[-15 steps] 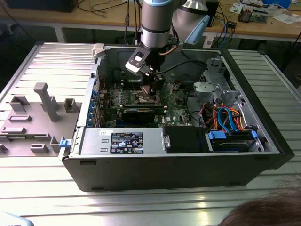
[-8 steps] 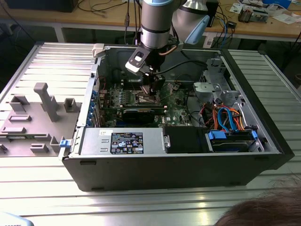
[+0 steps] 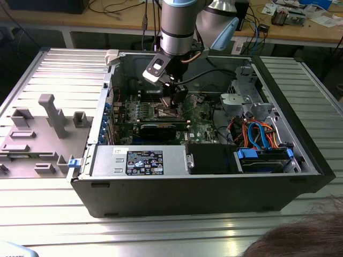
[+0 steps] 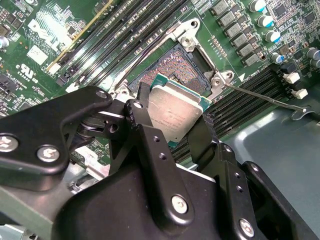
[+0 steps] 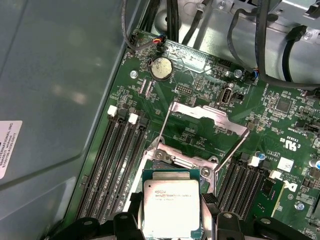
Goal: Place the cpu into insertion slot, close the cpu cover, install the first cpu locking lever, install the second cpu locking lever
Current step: 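Install the second cpu locking lever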
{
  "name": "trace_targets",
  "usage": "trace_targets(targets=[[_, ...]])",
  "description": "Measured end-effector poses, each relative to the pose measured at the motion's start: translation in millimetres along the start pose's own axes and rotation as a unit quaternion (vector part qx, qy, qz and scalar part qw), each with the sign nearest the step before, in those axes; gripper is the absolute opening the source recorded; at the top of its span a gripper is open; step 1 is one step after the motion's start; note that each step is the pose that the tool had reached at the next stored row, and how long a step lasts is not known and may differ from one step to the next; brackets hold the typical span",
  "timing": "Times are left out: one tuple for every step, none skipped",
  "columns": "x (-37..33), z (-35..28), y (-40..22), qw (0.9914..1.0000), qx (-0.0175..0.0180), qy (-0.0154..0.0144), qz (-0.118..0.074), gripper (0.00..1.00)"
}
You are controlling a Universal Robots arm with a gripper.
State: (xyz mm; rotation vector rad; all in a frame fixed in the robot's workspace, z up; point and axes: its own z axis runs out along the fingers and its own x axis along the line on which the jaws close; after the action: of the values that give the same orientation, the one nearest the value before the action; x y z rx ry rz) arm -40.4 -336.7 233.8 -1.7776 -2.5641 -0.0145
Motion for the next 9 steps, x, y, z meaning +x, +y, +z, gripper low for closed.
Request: trace_targets(targets=[[0.0, 0.0, 0.0, 1.00000, 0.0000, 0.0000, 0.000, 0.55], [0.0, 0.0, 0.0, 1.00000, 0.0000, 0.0000, 0.000, 0.55], [0.0, 0.0, 0.0, 1.00000, 0.0000, 0.0000, 0.001, 0.55], [0.0, 0.0, 0.0, 1.00000, 0.0000, 0.0000, 0.001, 0.55], [0.0, 0.0, 0.0, 1.00000, 0.0000, 0.0000, 0.001, 0.55], [0.0, 0.0, 0.0, 1.00000, 0.0000, 0.0000, 0.001, 0.55], [0.0, 0.0, 0.0, 1.00000, 0.0000, 0.0000, 0.002, 0.55], [0.0, 0.0, 0.0, 1.00000, 0.0000, 0.0000, 0.002, 0.55], [0.0, 0.0, 0.0, 1.00000, 0.0000, 0.0000, 0.002, 0.55]])
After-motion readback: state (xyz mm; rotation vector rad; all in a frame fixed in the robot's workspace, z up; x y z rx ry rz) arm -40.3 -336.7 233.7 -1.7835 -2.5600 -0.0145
